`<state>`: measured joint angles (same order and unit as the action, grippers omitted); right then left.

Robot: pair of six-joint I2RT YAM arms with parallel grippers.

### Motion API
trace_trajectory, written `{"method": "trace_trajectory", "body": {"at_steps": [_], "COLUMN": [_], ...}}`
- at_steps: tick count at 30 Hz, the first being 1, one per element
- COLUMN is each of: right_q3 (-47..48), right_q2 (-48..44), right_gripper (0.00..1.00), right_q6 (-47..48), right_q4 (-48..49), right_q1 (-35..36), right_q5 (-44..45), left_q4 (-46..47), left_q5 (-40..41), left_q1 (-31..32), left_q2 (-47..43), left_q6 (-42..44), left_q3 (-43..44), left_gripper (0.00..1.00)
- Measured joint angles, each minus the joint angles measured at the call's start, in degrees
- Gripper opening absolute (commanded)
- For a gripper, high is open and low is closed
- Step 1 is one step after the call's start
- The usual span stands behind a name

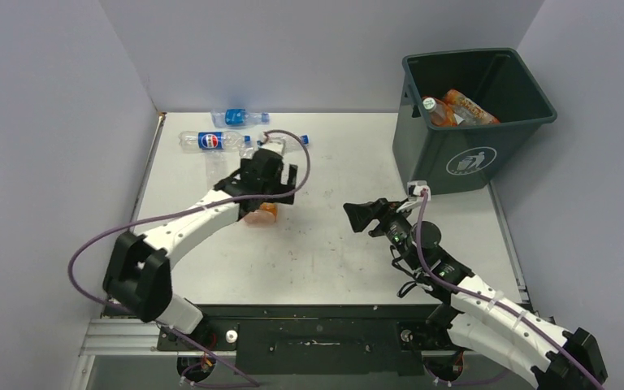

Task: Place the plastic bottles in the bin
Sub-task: Pick up the plastic bottle at the center of the board.

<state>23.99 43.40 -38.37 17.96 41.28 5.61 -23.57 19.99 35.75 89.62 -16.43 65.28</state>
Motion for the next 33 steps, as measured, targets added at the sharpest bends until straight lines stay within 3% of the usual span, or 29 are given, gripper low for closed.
{"method": "trace_trajectory", "body": {"at_steps": [4, 7, 9, 12, 20, 26, 33], "right_q3": [-1.51, -0.94, 0.74, 5.11, 19.58, 32.57, 40.26], "right_q2": [4.66, 13.94, 21.79, 33.66, 58.71, 73.88, 80.74], "right_gripper": [0.9, 1.0, 0.93, 0.92, 0.91, 0.91, 0.92], "right_q6": [-0.07, -0.04, -0.07, -0.9, -6.08, -9.73, -13.05], "right_q4": [2.19, 5.64, 6.88, 9.84, 22.14, 24.59, 24.9], "right_q1": [-0.33, -0.59, -0.76, -0.81, -2.29, -2.99, -3.06], "right_q5": [-0.96, -4.68, -7.85, -12.55, -20.87, -24.79, -27.34], "left_q4": [4.7, 9.4, 12.52, 16.17, 18.67, 20.52, 23.21], "left_q5": [-4.55, -8.61, -12.07, -17.16, -22.49, -22.1, -22.91], "left_q1": [-7.41, -14.23, -18.08, -21.33, -23.63, -24.24, -24.24], "left_q2": [-11.1, -15.65, -15.74, -12.52, -2.64, -1.29, -0.74], "left_q6": [-4.63, -8.13, -10.64, -14.43, -19.19, -19.58, -20.65], "left_q3": [-2.4, -4.5, -6.23, -9.75, -13.46, -13.6, -16.15], "left_gripper": [0.96, 0.96, 0.96, 0.96, 0.97, 1.0, 0.81]}}
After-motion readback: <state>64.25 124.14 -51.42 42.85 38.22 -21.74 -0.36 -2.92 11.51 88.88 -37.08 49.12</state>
